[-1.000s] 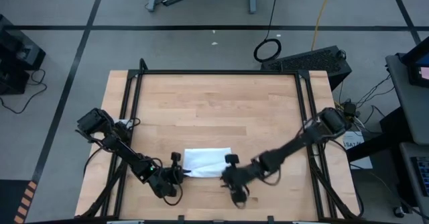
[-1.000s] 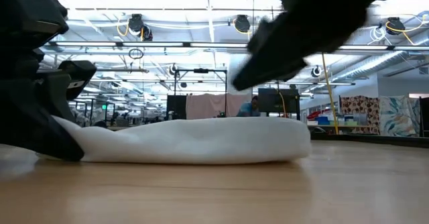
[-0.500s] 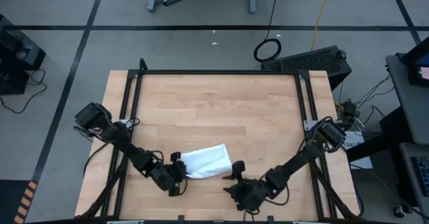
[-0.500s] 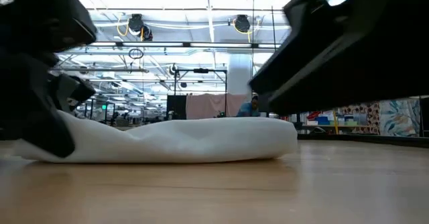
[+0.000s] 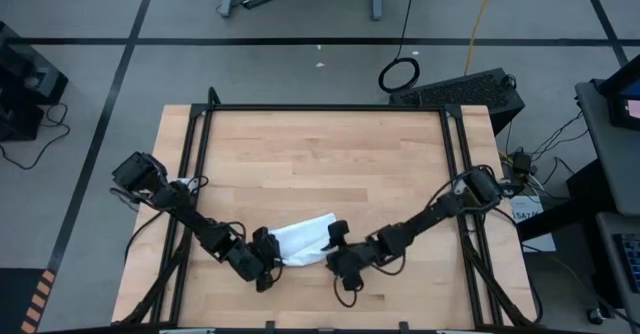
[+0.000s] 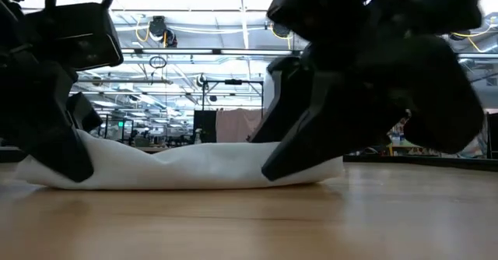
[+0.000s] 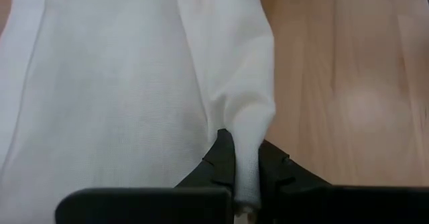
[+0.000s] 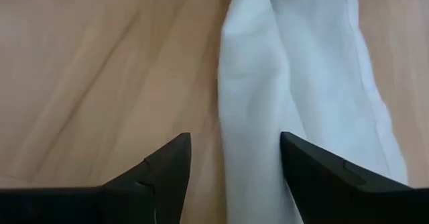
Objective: Roll towel
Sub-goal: Roll the white towel
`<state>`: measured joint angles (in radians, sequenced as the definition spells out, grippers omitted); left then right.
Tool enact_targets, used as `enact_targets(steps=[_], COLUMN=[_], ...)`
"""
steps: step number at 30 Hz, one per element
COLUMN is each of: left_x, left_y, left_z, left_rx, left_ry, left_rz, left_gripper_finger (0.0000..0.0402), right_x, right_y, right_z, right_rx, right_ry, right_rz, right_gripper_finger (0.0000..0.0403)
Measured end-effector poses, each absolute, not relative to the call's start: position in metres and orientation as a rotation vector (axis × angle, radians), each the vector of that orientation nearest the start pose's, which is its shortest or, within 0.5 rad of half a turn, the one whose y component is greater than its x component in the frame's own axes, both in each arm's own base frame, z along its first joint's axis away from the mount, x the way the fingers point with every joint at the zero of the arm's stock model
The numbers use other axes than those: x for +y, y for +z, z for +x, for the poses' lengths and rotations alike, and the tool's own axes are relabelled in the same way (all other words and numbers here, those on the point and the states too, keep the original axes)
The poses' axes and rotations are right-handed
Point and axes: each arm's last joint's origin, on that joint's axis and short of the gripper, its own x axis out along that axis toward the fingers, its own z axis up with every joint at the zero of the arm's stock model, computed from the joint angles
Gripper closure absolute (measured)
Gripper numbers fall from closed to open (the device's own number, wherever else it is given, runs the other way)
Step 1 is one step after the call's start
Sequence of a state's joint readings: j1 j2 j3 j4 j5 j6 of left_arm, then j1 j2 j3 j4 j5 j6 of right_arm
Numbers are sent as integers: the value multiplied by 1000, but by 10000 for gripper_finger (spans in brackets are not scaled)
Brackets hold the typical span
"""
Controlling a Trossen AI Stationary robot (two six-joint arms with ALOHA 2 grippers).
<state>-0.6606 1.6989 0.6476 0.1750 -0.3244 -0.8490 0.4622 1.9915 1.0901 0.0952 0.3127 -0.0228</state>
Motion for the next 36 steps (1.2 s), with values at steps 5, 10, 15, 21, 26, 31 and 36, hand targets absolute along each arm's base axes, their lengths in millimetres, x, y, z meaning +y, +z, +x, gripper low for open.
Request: enact_targets(steps=[5,10,15,21,26,31,36], left_x=[-171,-174,-177,-178,-178,-178,-179], left_y=[109,109,109,109,109,109,109], left_z=[232,230,227,226,227,227,226], left_rx=[834,835,832,831,830,830,831], left_ry=[38,29,22,18,18,18,15], left_rz=[-386,-379,-368,-365,-365,-365,-360], left_gripper_finger=[384,384,384,384,384,384,384], right_x=[164,170,188,190,182,172,171], right_y=[120,124,131,126,124,122,123], right_z=[357,353,343,334,337,342,344], right_rx=[752,735,705,772,790,801,793], right_ry=[155,116,168,92,50,20,46], right_rz=[-330,-401,-466,-481,-474,-461,-540], right_gripper_finger=[186,184,189,207,213,213,213])
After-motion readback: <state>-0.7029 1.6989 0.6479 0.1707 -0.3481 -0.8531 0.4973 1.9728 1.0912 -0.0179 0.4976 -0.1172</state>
